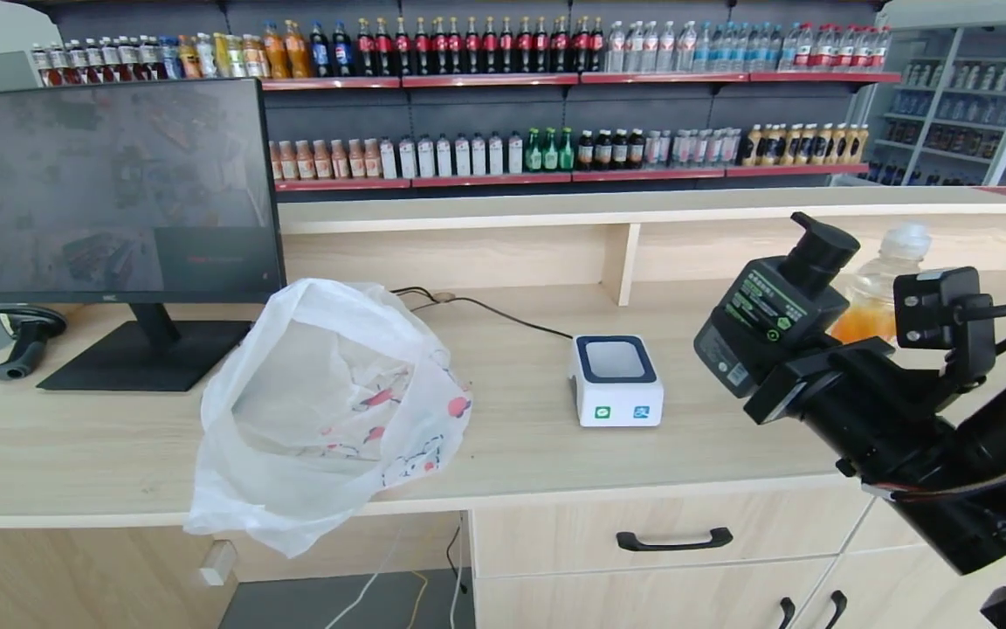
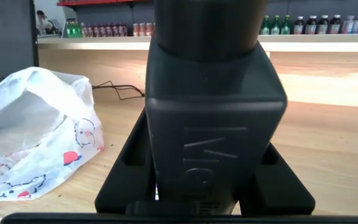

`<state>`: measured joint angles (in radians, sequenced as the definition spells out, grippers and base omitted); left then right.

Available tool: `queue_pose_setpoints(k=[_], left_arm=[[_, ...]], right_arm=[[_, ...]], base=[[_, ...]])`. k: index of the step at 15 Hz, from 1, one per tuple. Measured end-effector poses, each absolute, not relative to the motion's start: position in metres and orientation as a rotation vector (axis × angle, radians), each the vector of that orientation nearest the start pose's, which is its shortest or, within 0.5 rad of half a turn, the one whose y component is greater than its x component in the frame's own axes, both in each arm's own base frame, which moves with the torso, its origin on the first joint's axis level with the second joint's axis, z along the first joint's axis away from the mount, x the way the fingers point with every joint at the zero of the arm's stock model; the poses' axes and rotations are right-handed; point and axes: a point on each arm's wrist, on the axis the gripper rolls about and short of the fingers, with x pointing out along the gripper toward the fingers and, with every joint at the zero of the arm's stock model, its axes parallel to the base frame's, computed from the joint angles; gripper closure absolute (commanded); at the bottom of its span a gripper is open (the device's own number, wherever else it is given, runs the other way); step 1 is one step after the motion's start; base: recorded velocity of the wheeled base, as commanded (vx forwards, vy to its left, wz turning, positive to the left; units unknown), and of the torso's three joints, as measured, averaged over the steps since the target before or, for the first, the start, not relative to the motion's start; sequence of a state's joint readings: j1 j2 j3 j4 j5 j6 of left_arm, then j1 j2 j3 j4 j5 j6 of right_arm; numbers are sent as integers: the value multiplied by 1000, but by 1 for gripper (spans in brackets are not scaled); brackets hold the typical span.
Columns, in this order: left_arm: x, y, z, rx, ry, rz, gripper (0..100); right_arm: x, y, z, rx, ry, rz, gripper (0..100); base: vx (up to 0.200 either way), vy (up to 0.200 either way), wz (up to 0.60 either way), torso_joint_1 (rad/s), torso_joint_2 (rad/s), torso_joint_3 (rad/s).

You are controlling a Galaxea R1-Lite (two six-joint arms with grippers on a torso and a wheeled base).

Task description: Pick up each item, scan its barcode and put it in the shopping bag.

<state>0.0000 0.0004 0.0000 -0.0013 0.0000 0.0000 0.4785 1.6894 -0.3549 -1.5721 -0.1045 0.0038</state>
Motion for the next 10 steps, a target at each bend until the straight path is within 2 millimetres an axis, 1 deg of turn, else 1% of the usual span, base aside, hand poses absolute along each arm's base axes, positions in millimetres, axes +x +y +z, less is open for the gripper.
queue_pose_setpoints(k=[1, 4, 10], left_arm=[[-23, 0, 76, 0, -1, 0, 0], [-23, 0, 76, 0, -1, 0, 0], [-23, 0, 76, 0, -1, 0, 0]], right_arm=[[223, 113, 170, 72, -228, 373, 100], [227, 114, 167, 68, -218, 372, 100], [234, 117, 165, 67, -213, 366, 100]], base=[[0, 0, 600, 7, 7, -2], [0, 0, 0, 0, 0, 0], [0, 200, 0, 6, 6, 2]])
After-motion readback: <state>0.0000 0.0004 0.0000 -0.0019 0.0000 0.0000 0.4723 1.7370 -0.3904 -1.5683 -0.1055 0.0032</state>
